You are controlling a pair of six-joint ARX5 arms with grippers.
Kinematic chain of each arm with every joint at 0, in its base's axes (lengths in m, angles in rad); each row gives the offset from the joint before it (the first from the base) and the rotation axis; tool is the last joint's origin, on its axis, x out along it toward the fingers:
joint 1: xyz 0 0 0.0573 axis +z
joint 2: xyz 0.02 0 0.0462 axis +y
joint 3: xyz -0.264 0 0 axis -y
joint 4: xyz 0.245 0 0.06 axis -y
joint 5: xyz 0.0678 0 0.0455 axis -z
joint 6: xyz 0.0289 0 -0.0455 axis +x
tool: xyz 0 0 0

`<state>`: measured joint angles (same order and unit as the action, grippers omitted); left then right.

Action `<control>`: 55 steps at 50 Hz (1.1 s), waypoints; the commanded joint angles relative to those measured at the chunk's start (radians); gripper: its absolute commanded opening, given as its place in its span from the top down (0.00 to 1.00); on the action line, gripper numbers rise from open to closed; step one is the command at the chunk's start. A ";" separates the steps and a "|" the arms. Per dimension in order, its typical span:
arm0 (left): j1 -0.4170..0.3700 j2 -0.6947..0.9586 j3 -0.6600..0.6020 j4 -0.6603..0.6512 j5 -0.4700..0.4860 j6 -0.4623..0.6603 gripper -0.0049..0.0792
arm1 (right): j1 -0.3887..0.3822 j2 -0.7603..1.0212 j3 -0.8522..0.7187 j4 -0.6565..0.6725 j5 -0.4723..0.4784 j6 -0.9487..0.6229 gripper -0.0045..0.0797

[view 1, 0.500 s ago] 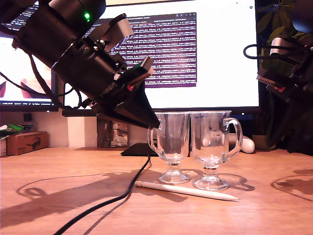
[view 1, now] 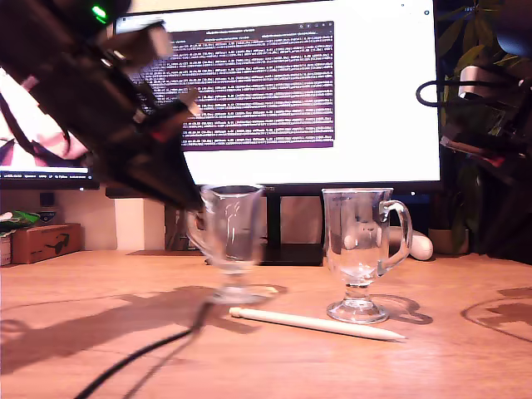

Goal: Pick the small glass cups in front of you with each of your hands, and place them behind the white pen

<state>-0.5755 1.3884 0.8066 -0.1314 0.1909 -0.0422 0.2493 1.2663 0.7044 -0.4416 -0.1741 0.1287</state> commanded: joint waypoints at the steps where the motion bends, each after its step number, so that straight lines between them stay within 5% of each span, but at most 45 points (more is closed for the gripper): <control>1: 0.002 -0.022 0.013 0.027 0.010 0.009 0.90 | -0.001 0.000 0.007 0.006 0.001 -0.006 0.96; 7: 0.000 -0.021 0.013 0.003 0.051 0.018 0.97 | -0.001 0.000 0.007 0.005 0.001 -0.005 0.96; 55: -0.040 0.046 0.013 0.080 0.063 0.024 0.97 | -0.001 0.000 0.007 0.003 0.000 -0.005 0.96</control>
<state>-0.6132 1.4174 0.8120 -0.0795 0.2520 -0.0223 0.2493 1.2663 0.7044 -0.4423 -0.1738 0.1287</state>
